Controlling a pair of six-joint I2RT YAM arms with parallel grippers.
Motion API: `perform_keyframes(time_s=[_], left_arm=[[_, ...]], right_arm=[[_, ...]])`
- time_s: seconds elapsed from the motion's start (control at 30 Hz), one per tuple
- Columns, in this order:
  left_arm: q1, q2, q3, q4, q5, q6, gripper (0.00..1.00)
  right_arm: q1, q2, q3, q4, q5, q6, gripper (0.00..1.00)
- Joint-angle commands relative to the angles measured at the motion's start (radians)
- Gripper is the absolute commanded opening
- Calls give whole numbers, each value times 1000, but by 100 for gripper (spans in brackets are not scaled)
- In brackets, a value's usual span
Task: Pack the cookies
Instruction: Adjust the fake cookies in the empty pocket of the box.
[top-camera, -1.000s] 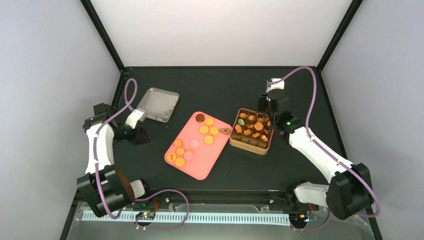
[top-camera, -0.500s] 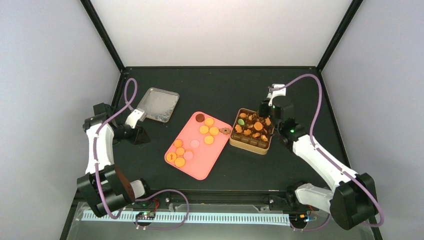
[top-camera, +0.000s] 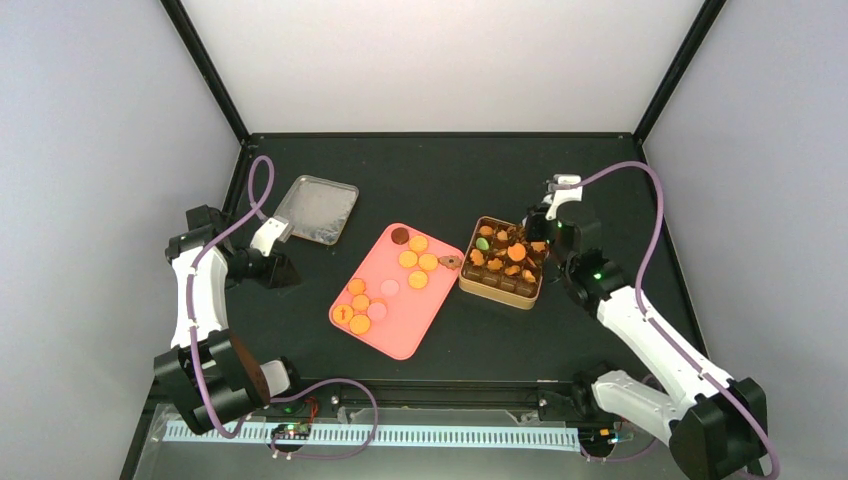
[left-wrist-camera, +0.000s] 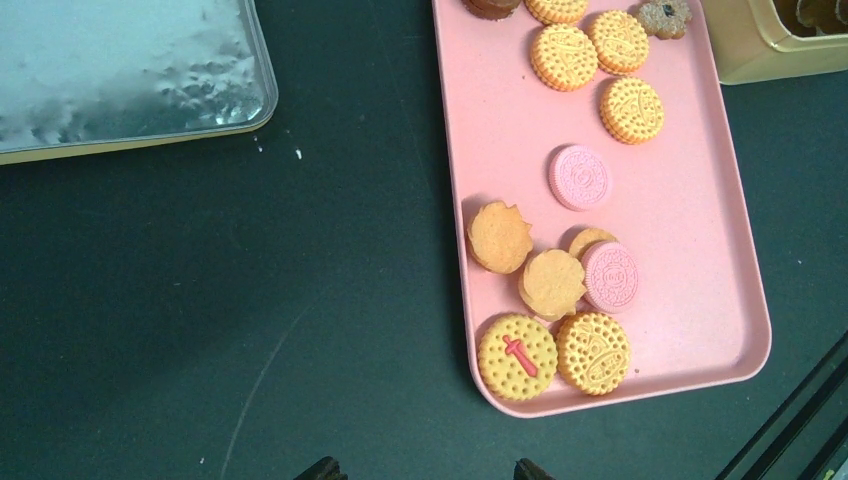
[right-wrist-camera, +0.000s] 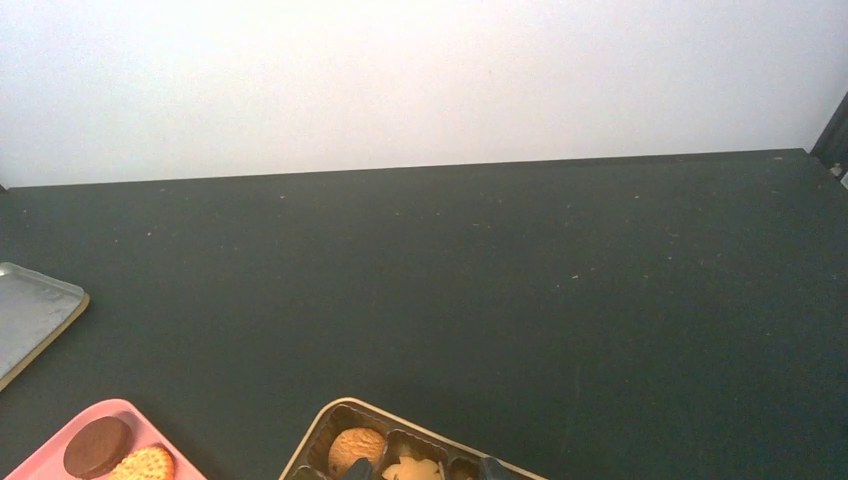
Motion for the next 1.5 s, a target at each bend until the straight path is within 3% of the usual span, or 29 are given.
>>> perform_keyframes(time_s=[0.0, 0.7, 0.93, 1.07, 1.47], left_arm=[[1, -5, 45, -22, 24, 13, 46], [1, -2, 37, -17, 28, 14, 46], [1, -9, 38, -21, 26, 16, 46], [1, -8, 32, -20, 23, 17, 46], [1, -5, 32, -15, 19, 15, 46]], right_arm=[[-4, -40, -15, -25, -3, 21, 22], [-3, -178, -38, -105, -14, 28, 20], [-3, -123, -25, -96, -7, 38, 34], [-1, -90, -12, -74, -17, 43, 36], [15, -76, 33, -19, 57, 9, 29]])
